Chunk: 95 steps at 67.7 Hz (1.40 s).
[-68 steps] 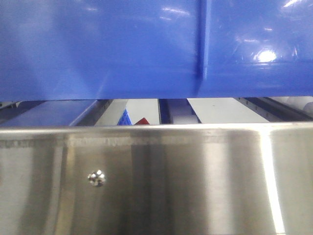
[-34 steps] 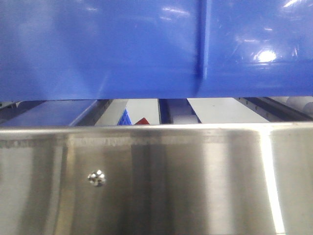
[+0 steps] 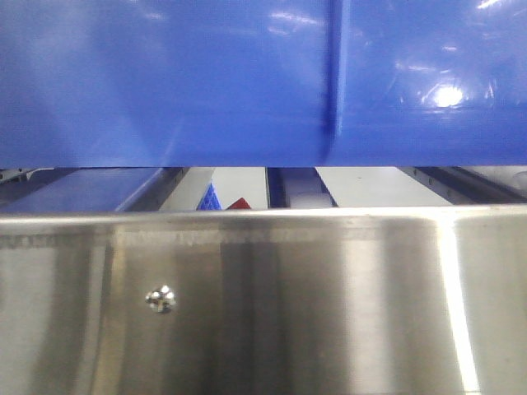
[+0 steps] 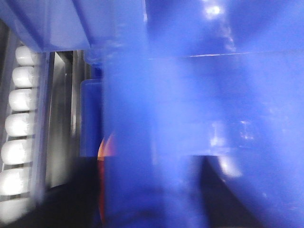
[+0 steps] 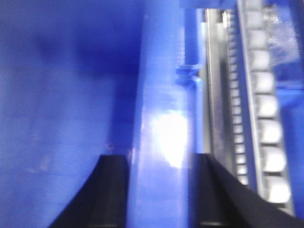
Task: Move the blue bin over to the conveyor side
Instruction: 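Pull the gripped blue bin off the roller shelf toward the robot, then lift the blue bin clear of the shelf with both grippers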
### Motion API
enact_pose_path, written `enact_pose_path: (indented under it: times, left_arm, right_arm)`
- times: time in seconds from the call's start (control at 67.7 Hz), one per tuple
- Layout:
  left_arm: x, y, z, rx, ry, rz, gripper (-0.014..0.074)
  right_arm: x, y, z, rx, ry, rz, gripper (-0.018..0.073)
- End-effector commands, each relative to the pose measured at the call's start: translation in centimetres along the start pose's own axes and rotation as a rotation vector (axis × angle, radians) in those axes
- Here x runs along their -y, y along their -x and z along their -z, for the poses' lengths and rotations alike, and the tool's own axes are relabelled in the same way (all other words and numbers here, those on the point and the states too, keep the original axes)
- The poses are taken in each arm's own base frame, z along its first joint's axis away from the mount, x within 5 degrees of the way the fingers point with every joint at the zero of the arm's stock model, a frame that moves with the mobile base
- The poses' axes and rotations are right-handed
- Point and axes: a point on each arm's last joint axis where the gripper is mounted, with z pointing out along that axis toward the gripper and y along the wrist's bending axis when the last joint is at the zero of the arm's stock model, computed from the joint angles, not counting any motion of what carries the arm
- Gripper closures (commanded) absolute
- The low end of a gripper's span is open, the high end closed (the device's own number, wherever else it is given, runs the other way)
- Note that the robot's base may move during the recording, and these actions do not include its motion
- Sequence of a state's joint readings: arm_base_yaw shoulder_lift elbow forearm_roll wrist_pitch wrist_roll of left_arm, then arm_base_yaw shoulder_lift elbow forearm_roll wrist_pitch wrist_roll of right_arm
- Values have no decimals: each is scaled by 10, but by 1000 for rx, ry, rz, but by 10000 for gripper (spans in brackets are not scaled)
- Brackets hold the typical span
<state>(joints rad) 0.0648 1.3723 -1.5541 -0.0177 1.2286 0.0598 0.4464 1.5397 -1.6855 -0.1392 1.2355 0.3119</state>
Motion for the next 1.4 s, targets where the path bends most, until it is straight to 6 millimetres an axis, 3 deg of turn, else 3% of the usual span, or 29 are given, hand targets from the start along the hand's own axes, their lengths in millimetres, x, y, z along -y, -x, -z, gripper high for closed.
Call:
enact_pose_path:
  times: [0.0, 0.044, 0.207, 0.354, 0.724, 1.034, 1.152, 1.388]
  left_arm:
    - [2, 2, 2, 17, -21, 5, 630]
    - [2, 2, 2, 17, -21, 5, 591]
    - [2, 2, 2, 17, -13, 2, 616]
    - [2, 0, 13, 46, -12, 1, 616]
    - [8, -8, 80, 243, -58, 10, 616]
    - [11, -32, 140, 450, -60, 6, 616]
    - [12, -39, 147, 489, -58, 6, 616]
    - [13, -61, 141, 498, -56, 11, 616]
  right_arm:
    - [-3, 1, 2, 16, 22, 3, 649]
    - [-3, 1, 2, 16, 22, 3, 634]
    - [-2, 1, 4, 20, 23, 2, 647]
    - [0, 1, 20, 61, 34, -3, 647]
    - [13, 2, 85, 255, 35, -7, 647]
    - [27, -14, 130, 370, 22, 9, 647]
    - [32, -21, 137, 389, -4, 24, 647]
    - [42, -52, 140, 439, -5, 41, 647]
